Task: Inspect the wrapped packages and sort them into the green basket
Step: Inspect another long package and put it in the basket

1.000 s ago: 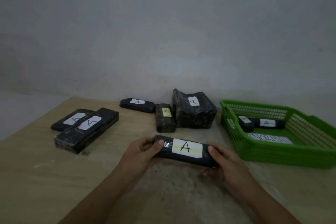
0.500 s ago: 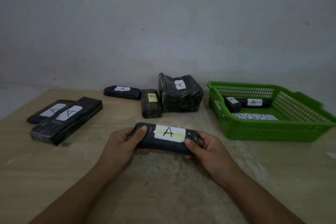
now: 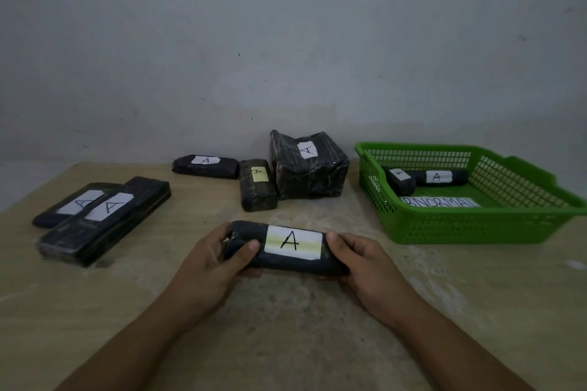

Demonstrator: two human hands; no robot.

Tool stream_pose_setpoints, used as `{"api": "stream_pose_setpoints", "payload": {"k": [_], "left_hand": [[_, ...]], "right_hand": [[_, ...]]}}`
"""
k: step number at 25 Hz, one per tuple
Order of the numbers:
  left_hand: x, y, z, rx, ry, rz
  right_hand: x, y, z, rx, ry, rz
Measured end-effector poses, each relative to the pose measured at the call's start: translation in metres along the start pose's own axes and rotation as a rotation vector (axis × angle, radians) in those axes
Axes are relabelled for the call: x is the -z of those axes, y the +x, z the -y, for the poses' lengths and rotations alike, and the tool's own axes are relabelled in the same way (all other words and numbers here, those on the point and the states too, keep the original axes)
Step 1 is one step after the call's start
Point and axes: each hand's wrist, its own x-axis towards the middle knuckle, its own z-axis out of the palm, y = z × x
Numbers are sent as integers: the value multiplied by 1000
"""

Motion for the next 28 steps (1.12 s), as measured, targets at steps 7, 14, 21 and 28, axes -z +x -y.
{"api": "stream_pose_setpoints", "payload": {"k": [7, 14, 21, 28], "left_hand": [[5, 4, 5, 97, -290, 23], [4, 3, 3, 29, -53, -45], [16, 4, 13, 16, -67, 79], [16, 2, 8, -92, 64, 32]], "right_hand": [[1, 1, 2, 78, -282, -96], [7, -7, 1, 126, -292, 80], [12, -5, 2, 224, -389, 44], [13, -6, 5, 245, -416, 64]]}}
